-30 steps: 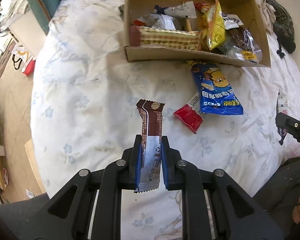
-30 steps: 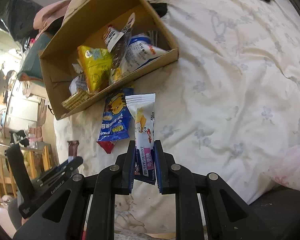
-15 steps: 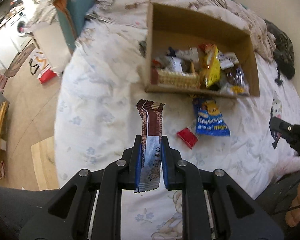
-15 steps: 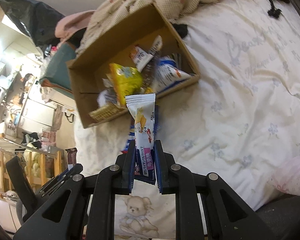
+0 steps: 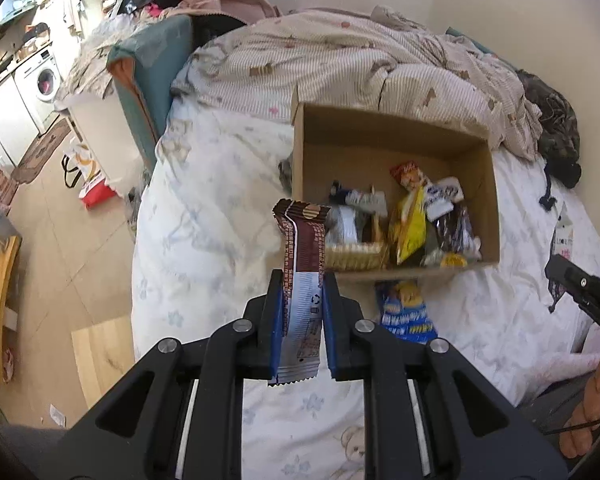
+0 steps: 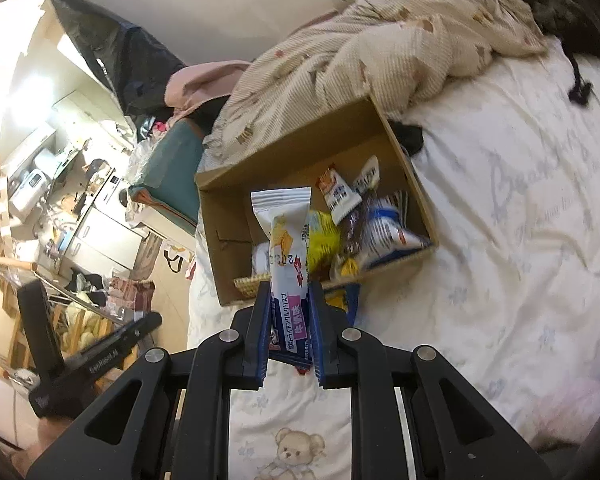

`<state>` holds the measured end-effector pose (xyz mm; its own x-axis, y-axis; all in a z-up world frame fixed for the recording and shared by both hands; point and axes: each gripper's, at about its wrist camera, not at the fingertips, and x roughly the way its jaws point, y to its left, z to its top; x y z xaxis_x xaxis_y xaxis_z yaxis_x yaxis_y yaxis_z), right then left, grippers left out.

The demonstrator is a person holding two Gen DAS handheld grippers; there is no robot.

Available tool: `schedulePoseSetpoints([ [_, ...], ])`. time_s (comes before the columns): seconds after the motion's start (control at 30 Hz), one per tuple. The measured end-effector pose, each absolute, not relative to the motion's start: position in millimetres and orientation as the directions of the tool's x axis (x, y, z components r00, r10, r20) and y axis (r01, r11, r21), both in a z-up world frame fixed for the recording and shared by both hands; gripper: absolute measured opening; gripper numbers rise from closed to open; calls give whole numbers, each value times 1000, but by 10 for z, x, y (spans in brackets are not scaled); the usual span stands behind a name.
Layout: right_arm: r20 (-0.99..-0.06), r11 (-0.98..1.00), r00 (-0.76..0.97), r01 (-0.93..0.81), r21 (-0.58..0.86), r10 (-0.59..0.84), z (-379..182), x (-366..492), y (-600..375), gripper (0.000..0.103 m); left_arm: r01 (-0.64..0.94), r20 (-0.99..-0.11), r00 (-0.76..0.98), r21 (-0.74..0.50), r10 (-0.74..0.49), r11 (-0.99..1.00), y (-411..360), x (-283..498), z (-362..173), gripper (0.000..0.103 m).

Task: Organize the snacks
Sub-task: 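Carry both bars over the cardboard box and lower them inside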

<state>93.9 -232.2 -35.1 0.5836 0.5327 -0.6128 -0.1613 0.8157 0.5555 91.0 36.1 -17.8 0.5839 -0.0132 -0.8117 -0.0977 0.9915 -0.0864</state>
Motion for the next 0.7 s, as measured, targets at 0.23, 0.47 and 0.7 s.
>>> schedulePoseSetpoints([
  [0.23,-601,816,596,-173,551,532,-303,1142,-2300,18,-50,-788,615,-67,-23,996,260,1200,-40,14],
  [0.47,-621,812,566,-165,559,542,-379,1406,-2200,18,-18,-784,619,-73,-46,997,180,1475,-62,14],
  [0.7,-660,843,546,-187,505,516,-459,1698,-2036,18,2,-792,606,-82,-66,997,114,1763,-223,14],
])
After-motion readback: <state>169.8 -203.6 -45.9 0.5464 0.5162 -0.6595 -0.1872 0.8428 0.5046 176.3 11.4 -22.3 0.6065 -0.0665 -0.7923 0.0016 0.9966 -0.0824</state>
